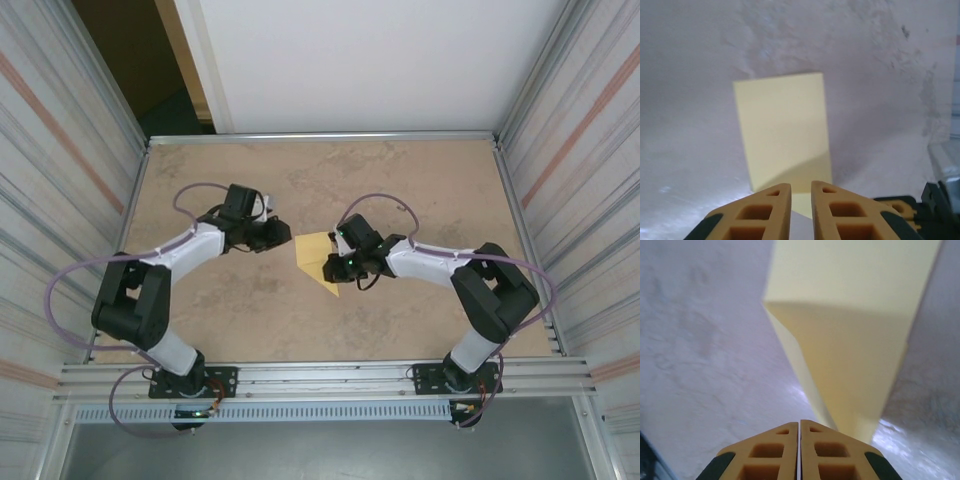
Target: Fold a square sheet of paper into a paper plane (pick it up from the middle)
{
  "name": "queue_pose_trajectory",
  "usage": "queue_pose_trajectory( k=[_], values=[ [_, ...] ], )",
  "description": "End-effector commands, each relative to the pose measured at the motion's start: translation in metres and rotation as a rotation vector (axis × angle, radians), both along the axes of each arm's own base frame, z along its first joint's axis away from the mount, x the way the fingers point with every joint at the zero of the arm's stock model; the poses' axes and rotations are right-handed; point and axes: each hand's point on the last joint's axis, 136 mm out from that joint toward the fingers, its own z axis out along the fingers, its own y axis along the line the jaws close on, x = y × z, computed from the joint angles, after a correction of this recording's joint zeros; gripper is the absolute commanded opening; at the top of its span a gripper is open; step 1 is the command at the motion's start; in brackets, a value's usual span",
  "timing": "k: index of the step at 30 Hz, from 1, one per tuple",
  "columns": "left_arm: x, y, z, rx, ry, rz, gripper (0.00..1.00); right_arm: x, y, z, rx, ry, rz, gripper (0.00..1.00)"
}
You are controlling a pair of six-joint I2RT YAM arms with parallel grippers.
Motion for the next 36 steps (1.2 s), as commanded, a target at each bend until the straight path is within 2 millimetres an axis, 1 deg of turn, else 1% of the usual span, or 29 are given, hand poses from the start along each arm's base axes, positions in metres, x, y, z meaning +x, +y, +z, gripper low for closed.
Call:
queue_pose_trajectory(
  k=[1, 6, 11, 16, 18, 22, 27, 31, 36],
  values=[
    [-0.019, -0.016, -0.014, -0.027, 0.052, 0.002, 0.19, 0.008, 0.008, 0.016, 0.044, -0.014, -0.035, 0.08],
    [-0.033, -0.042, -0.036, -0.055, 0.114, -0.055, 0.14, 0.009, 0.005, -0.003, -0.001, 0.025, -0.067, 0.07],
    [-0.035, -0.056, -0.052, -0.04, 0.142, -0.089, 0.12, 0.012, 0.0, -0.018, -0.043, 0.042, -0.103, 0.07],
    [-0.034, -0.053, -0.066, 0.002, 0.169, -0.082, 0.11, 0.017, -0.007, -0.026, -0.076, 0.053, -0.134, 0.07],
    [-0.036, -0.053, -0.073, 0.012, 0.185, -0.084, 0.11, 0.017, -0.006, -0.028, -0.074, 0.058, -0.129, 0.07],
    [-0.035, -0.05, -0.081, 0.041, 0.206, -0.076, 0.11, 0.017, -0.002, -0.027, -0.062, 0.064, -0.109, 0.07],
    [-0.041, -0.042, -0.093, 0.087, 0.249, -0.055, 0.09, 0.013, 0.012, -0.019, -0.03, 0.059, -0.048, 0.06],
    [-0.044, -0.039, -0.098, 0.102, 0.266, -0.048, 0.09, 0.008, 0.017, -0.029, -0.054, 0.08, -0.024, 0.05],
    [-0.046, -0.037, -0.101, 0.112, 0.273, -0.048, 0.09, 0.006, 0.017, -0.039, -0.066, 0.104, -0.027, 0.04]
  ],
)
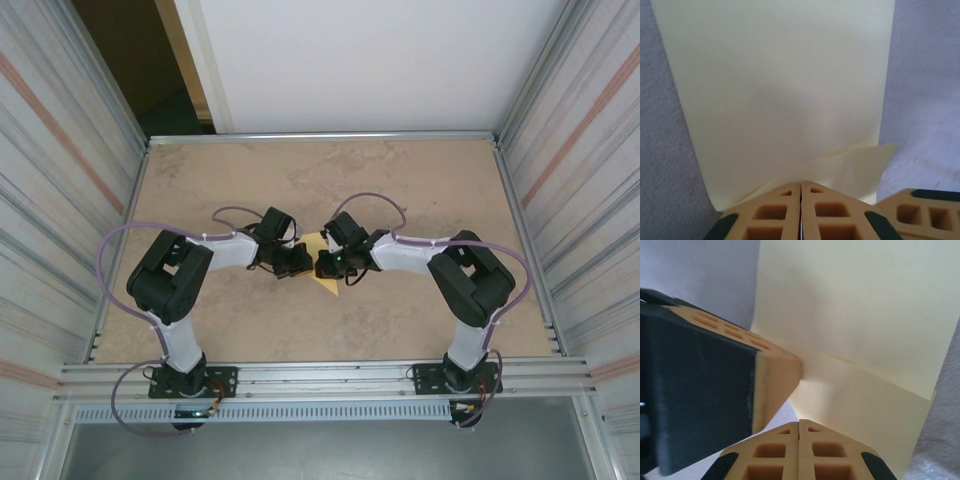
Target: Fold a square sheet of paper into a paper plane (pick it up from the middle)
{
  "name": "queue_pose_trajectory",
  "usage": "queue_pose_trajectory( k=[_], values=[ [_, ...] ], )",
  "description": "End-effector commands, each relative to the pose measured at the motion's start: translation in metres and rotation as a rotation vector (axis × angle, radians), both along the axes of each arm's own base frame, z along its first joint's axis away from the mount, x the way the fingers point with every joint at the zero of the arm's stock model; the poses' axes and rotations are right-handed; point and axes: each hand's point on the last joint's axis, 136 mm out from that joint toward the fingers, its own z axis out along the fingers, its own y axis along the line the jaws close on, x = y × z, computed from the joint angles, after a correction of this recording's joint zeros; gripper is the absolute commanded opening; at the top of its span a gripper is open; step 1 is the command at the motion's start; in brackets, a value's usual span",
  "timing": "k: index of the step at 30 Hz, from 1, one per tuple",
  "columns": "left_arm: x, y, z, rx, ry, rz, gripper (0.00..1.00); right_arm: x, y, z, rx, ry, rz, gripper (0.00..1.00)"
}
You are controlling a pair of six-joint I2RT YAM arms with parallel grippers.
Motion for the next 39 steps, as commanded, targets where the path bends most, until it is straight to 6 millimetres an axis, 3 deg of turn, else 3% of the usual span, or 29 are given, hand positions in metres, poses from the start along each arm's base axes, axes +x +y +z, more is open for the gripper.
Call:
queue_pose_trajectory(
  k=[1, 11, 16, 19, 24, 27, 34, 39],
  values=[
    [-0.009, 0.011, -0.018, 0.073, 0.052, 0.013, 0.09, -0.007, 0.0, -0.009, -0.018, 0.036, 0.023, 0.04],
    [-0.021, 0.029, -0.045, 0.166, 0.082, 0.007, 0.09, -0.032, -0.019, -0.038, -0.025, 0.116, 0.039, 0.02],
    [-0.029, 0.037, -0.057, 0.186, 0.107, 0.013, 0.08, -0.049, -0.038, -0.033, -0.01, 0.107, 0.05, 0.03],
    [-0.027, 0.035, -0.055, 0.173, 0.101, 0.019, 0.08, -0.055, -0.046, -0.02, 0.011, 0.071, 0.06, 0.03],
    [-0.018, 0.024, -0.041, 0.125, 0.085, 0.02, 0.09, -0.048, -0.042, 0.012, 0.067, -0.023, 0.063, 0.06],
    [-0.008, 0.012, -0.023, 0.071, 0.063, 0.025, 0.1, -0.037, -0.038, 0.024, 0.072, -0.067, 0.035, 0.08],
    [0.011, -0.013, 0.032, -0.095, -0.015, 0.051, 0.18, -0.001, -0.033, 0.023, 0.031, -0.086, -0.105, 0.11],
    [0.014, -0.004, 0.044, -0.103, -0.046, 0.086, 0.21, 0.017, -0.024, 0.01, 0.038, -0.048, -0.159, 0.11]
  ],
)
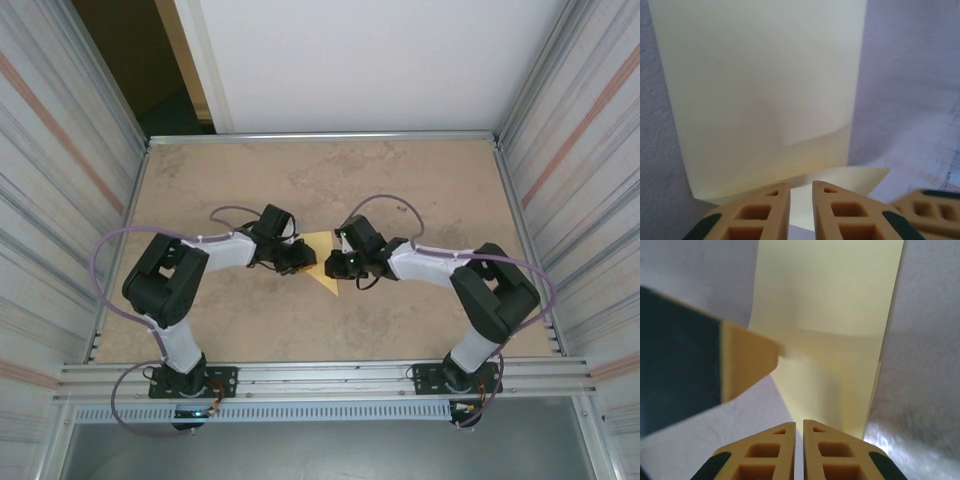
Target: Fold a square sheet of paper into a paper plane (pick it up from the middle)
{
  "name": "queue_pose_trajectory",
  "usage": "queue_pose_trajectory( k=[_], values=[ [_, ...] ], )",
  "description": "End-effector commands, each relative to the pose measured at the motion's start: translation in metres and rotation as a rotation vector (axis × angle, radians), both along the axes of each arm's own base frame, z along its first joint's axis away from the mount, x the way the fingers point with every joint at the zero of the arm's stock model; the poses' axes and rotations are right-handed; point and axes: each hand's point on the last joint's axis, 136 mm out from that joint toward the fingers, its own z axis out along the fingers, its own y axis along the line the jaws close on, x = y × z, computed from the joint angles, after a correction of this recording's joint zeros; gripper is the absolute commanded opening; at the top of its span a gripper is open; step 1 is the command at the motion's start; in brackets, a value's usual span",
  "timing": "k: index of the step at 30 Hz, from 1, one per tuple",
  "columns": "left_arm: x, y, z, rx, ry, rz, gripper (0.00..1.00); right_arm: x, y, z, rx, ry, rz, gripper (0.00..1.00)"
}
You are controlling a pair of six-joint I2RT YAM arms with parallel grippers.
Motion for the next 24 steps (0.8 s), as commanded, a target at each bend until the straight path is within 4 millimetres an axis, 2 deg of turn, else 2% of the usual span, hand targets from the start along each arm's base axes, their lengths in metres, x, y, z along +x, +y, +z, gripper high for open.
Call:
queue_pose_trajectory(
  k=[1, 6, 9, 16, 24],
  values=[
    [0.006, 0.006, 0.022, -0.032, -0.042, 0.043, 0.21, 0.016, 0.001, -0.01, -0.01, 0.03, -0.07, 0.11],
    [-0.001, 0.031, 0.013, -0.009, -0.026, 0.11, 0.25, 0.022, -0.007, -0.024, -0.035, 0.067, -0.104, 0.14],
    [-0.005, 0.038, 0.007, -0.017, -0.006, 0.127, 0.3, 0.019, -0.009, -0.029, -0.027, 0.081, -0.105, 0.16],
    [-0.003, 0.032, 0.003, -0.04, 0.009, 0.112, 0.34, 0.016, -0.009, -0.036, -0.022, 0.103, -0.099, 0.18],
    [0.002, 0.029, -0.004, -0.031, 0.022, 0.108, 0.33, 0.014, -0.011, -0.039, -0.029, 0.112, -0.102, 0.18]
  ],
)
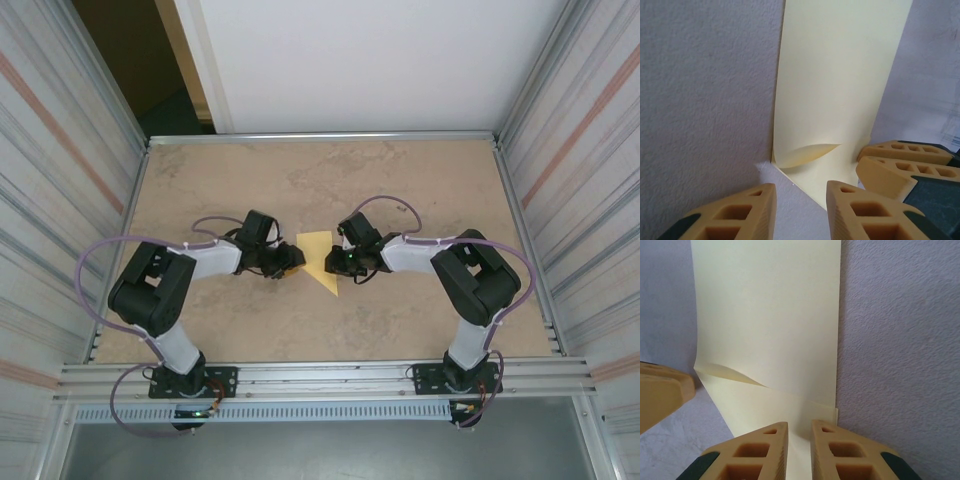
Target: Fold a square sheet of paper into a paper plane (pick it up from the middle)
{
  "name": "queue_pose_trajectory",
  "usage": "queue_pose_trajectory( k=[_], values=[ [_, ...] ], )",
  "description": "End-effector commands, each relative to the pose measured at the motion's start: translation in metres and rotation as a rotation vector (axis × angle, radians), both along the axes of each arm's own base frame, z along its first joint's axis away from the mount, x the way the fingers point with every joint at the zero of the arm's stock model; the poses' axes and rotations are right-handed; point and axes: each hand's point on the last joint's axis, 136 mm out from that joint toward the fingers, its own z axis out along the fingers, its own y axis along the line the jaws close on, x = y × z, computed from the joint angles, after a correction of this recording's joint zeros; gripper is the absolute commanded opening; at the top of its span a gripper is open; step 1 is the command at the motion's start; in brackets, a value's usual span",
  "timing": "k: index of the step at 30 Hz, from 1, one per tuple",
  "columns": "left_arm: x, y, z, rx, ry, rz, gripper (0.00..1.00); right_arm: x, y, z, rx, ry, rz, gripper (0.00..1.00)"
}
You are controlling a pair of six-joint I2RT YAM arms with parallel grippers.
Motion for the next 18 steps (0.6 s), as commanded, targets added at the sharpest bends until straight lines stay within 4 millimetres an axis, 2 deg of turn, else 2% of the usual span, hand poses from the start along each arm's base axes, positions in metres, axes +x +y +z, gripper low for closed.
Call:
queue_pose_trajectory(
  k=[1, 10, 18],
  values=[
    [0.006, -0.004, 0.003, -0.011, -0.009, -0.004, 0.33, -0.004, -0.005, -0.012, -0.01, 0.044, -0.027, 0.17],
    [0.006, -0.008, -0.006, -0.019, 0.017, -0.01, 0.32, -0.006, -0.006, -0.016, -0.016, 0.053, -0.026, 0.15],
    [0.015, -0.015, 0.004, -0.05, -0.011, -0.024, 0.24, -0.006, -0.007, -0.017, -0.016, 0.056, -0.026, 0.14]
  ],
)
